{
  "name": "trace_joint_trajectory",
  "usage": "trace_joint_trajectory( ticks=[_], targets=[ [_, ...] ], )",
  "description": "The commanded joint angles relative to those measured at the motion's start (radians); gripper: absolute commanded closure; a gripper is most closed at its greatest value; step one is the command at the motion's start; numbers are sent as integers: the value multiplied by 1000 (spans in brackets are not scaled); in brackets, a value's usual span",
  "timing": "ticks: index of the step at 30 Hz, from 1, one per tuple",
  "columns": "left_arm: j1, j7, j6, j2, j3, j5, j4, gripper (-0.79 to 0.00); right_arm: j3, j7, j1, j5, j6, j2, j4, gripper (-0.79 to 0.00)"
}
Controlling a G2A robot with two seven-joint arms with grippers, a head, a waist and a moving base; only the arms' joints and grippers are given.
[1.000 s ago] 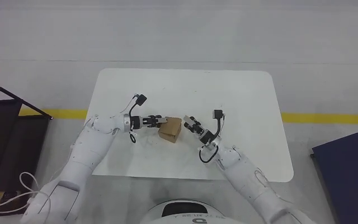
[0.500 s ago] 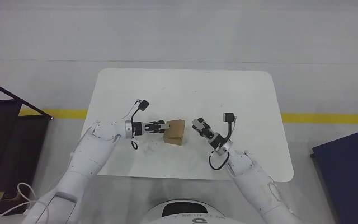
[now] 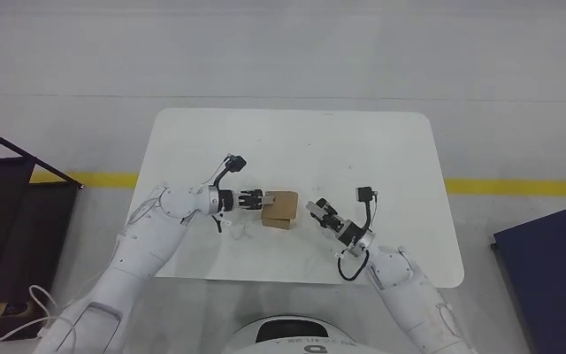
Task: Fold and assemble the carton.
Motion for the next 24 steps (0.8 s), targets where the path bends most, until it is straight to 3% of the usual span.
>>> trace_joint_trajectory(
  ticks=[1, 5, 10, 12, 17, 24],
  targets=[
    [-7, -2, 3, 0, 5, 5, 5, -409, 0, 4, 1, -23, 11, 2, 1, -748],
    [-19, -6, 16, -1, 18, 20, 8, -419, -6, -13, 2, -20, -16, 3, -7, -665],
    [-34, 3, 37, -7, 42, 33, 14, -425, -19, -37, -6, 24, -122, 3, -45, -668],
    [-40, 4, 37, -8, 48, 35, 19, -428, -35, -20, -4, 28, -127, 3, -46, -603],
    [-51, 8, 40, -10, 56, 38, 28, -425, -70, 10, 22, 14, -94, 1, 5, -582],
    [-49, 15, 58, -11, 70, 48, 6, -425, -85, 8, 46, 25, -82, 1, 53, -610]
  ],
)
